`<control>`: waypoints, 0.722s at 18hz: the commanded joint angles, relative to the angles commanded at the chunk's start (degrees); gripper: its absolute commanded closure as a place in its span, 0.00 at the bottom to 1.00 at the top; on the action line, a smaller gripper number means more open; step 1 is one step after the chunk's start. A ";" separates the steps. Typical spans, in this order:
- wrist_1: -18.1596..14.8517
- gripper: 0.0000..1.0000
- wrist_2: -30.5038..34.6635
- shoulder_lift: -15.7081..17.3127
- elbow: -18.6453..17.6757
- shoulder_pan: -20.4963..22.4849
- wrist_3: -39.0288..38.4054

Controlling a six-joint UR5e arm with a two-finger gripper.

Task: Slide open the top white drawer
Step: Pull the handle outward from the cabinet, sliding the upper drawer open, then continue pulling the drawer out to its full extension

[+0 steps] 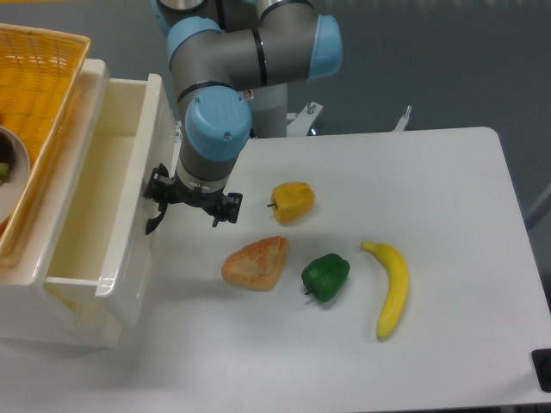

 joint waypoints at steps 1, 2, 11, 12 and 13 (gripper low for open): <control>0.00 0.00 0.09 0.09 0.00 0.35 0.09; -0.09 0.00 0.09 0.09 0.09 0.61 0.18; -0.35 0.00 0.09 0.09 0.26 1.93 1.76; -0.53 0.00 0.09 0.17 0.26 2.28 1.94; -0.53 0.00 0.09 0.18 0.26 2.55 1.94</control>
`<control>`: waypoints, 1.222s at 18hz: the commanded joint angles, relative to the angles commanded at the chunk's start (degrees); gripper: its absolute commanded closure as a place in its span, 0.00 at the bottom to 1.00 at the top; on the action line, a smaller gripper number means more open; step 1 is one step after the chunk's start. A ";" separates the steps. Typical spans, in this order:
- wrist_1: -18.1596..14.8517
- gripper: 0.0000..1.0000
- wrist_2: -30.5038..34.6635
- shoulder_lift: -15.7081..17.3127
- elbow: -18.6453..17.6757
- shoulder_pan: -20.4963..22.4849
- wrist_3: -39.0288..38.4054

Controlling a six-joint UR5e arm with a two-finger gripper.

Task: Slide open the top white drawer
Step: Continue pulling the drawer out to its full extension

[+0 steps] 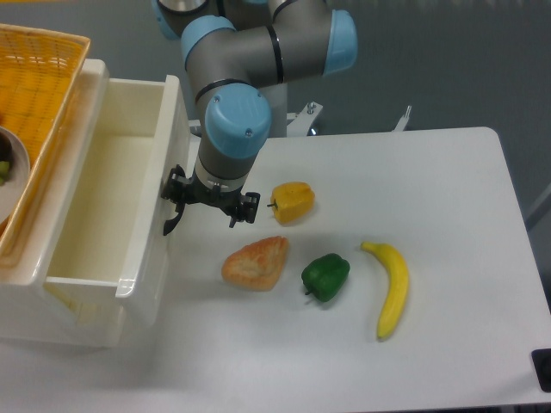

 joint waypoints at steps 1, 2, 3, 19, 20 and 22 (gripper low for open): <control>0.00 0.00 0.00 0.00 0.09 0.26 0.09; -0.09 0.00 0.00 0.00 0.17 0.44 0.26; -0.09 0.00 0.00 0.00 0.26 0.53 0.52; -0.79 0.00 -1.05 -0.79 0.62 1.41 1.41; -0.79 0.00 -1.40 -0.88 0.62 1.41 1.41; -0.88 0.00 -1.76 -1.05 0.62 1.76 1.41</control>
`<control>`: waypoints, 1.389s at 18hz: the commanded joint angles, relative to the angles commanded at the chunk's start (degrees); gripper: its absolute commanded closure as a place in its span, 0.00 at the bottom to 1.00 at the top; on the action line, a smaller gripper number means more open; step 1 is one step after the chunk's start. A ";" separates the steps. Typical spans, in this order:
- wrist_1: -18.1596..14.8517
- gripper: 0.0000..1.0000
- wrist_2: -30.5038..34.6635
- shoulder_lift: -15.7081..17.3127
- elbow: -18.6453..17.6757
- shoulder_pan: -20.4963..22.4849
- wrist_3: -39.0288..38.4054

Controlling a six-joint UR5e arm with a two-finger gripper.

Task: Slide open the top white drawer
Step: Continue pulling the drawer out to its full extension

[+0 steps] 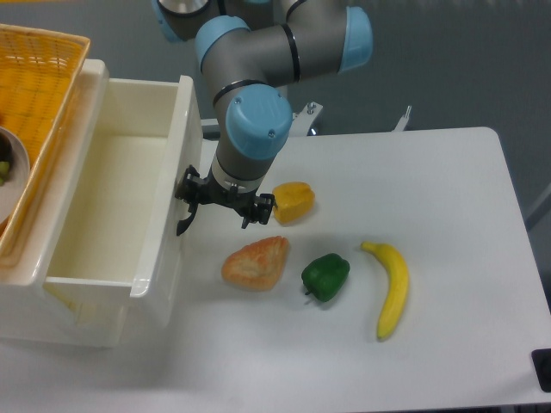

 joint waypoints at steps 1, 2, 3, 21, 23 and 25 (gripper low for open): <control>-0.17 0.00 -0.61 0.00 0.00 0.09 0.00; -0.44 0.00 -1.31 0.00 0.09 0.44 0.00; -0.44 0.00 -2.10 0.00 0.09 0.96 0.17; -1.23 0.00 -3.26 1.23 1.32 3.69 1.67; -0.88 0.00 -3.08 1.67 1.41 4.22 1.67; -0.09 0.00 -2.12 1.76 1.67 4.13 1.67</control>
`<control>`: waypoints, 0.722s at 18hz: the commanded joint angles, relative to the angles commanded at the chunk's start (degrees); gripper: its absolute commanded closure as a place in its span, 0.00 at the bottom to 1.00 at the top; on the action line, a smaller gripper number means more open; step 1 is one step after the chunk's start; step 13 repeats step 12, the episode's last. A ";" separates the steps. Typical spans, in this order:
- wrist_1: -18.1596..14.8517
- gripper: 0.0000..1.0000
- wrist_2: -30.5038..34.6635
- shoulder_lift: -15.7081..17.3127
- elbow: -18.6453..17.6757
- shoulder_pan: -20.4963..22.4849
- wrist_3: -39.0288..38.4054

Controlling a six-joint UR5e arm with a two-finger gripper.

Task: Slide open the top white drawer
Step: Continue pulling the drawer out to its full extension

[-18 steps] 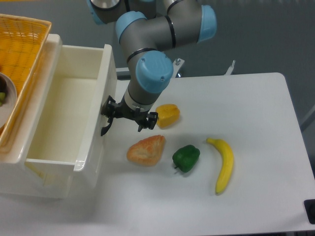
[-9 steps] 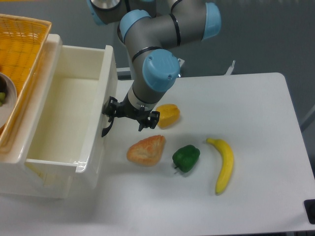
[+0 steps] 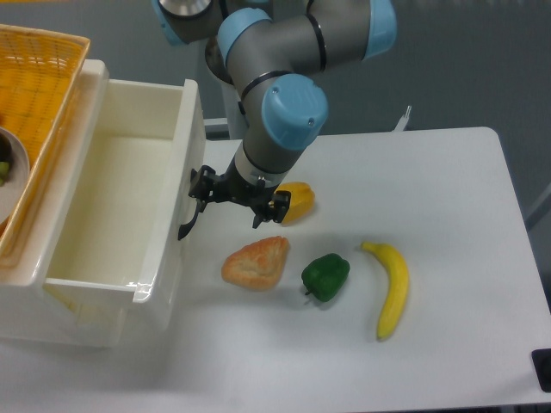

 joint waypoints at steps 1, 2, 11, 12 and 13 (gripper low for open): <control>0.18 0.00 1.05 0.26 0.18 -0.17 0.09; 0.27 0.00 1.93 0.35 0.18 -0.26 0.26; 0.18 0.00 6.42 0.35 0.53 -0.18 6.68; 0.27 0.00 6.42 0.44 0.53 -0.26 6.68; 0.27 0.00 6.42 0.44 0.53 -0.26 6.68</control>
